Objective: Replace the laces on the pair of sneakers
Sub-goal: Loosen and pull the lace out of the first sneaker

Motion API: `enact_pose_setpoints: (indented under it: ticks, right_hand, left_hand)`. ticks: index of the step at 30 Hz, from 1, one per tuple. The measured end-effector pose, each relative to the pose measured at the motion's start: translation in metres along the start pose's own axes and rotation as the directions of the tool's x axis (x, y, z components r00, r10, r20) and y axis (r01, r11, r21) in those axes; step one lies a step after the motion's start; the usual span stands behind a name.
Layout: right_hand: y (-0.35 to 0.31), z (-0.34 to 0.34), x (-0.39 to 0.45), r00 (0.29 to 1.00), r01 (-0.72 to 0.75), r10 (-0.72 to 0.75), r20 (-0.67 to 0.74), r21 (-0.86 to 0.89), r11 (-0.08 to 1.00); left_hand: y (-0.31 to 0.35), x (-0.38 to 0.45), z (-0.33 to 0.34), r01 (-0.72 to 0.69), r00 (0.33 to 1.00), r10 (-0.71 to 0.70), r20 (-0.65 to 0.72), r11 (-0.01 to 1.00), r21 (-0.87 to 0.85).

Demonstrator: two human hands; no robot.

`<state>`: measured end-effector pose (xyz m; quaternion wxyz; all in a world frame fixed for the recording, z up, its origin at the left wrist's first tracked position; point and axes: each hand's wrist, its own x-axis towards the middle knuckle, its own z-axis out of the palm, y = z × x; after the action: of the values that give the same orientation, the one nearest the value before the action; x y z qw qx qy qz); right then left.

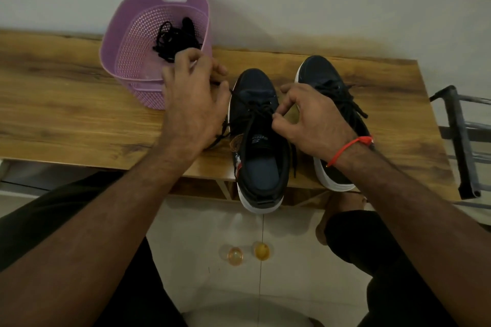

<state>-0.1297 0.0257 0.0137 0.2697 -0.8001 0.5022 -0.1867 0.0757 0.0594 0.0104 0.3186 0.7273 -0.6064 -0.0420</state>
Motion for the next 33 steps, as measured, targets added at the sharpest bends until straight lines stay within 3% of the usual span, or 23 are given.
enact_pose_setpoints:
  ticks: [5,10,14,16,19,23,31,33]
  right_hand:
    - [0.0,0.001,0.0,1.0,0.019,-0.019,-0.007,-0.021,1.0]
    - [-0.001,0.001,-0.001,1.0,0.019,-0.019,-0.005,-0.024,1.0]
    - [-0.001,0.001,0.0,1.0,0.018,-0.018,-0.016,-0.008,1.0]
    - [-0.001,0.001,0.0,1.0,0.014,-0.014,-0.01,0.0,1.0]
    - [-0.001,0.001,0.0,1.0,0.011,-0.011,-0.013,0.012,1.0]
    - [-0.001,0.003,0.0,0.999,0.023,-0.023,-0.024,-0.007,1.0]
    - [-0.001,0.004,0.0,0.999,0.028,-0.028,-0.023,-0.02,0.999]
    - [-0.002,0.004,0.0,0.999,0.03,-0.03,-0.028,-0.022,0.999]
  left_hand:
    - [0.02,-0.023,0.017,-0.261,0.948,0.235,0.213,0.96,0.103]
    - [0.018,-0.02,0.017,-0.308,0.947,0.277,0.163,0.926,0.216]
    - [0.002,0.001,-0.003,-0.113,0.987,0.137,-0.087,0.964,0.242]
    - [-0.008,0.009,-0.011,-0.042,0.991,0.067,-0.118,0.978,0.204]
    - [-0.002,0.004,-0.008,-0.157,0.988,0.154,0.03,0.981,0.118]
    - [0.012,-0.012,0.007,-0.307,0.928,0.267,0.258,0.943,0.128]
    - [0.014,-0.016,0.012,-0.345,0.918,0.291,0.269,0.921,0.181]
    - [0.013,-0.013,0.01,-0.316,0.939,0.267,0.217,0.919,0.236]
